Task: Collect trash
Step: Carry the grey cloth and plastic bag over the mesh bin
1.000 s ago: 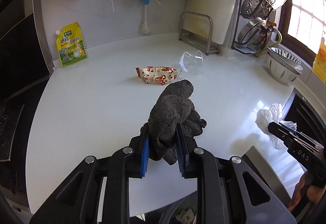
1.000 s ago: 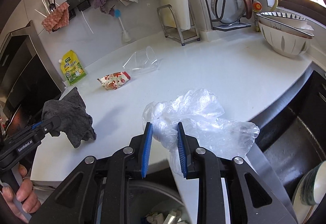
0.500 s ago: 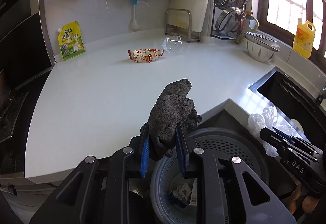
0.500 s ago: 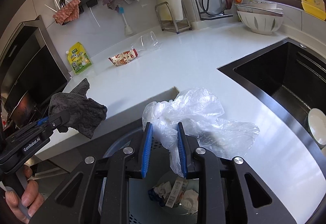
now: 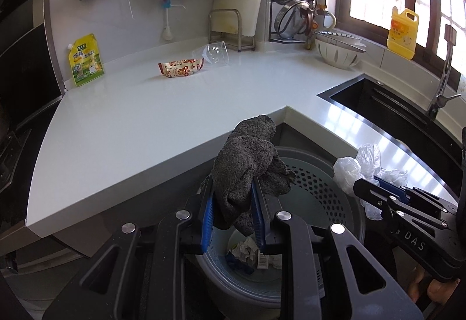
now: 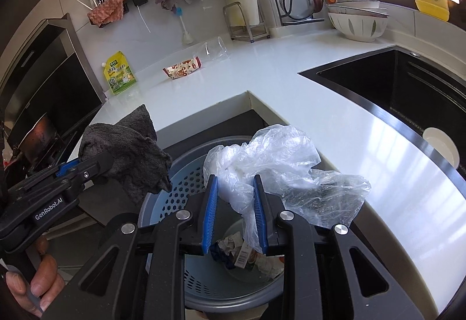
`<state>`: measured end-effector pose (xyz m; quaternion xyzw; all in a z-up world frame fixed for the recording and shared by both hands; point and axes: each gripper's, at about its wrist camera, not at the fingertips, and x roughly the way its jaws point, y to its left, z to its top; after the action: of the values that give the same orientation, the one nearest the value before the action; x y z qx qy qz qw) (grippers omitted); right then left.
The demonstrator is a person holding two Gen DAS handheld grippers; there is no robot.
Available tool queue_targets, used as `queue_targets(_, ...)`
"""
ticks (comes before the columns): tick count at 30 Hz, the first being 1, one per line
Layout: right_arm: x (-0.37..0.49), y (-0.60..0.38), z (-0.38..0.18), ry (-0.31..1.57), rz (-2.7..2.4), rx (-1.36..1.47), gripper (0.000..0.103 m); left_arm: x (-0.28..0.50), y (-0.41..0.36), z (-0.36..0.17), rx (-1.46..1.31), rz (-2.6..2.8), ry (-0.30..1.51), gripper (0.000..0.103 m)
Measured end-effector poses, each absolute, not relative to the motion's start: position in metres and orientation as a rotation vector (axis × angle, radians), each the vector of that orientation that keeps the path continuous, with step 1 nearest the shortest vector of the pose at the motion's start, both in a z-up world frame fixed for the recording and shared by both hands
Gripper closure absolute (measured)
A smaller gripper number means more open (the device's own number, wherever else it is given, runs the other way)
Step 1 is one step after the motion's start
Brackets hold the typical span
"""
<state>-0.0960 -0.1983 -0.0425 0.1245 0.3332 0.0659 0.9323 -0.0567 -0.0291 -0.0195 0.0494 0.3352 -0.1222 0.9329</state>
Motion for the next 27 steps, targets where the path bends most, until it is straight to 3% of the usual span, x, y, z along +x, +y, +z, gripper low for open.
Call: queue_targets(27,-0.089,-0.203,-0.080,0.766,0.133,0.252,0.080,-0.032,-0.041,-0.080,0.141,-0.244,0.854,0.080)
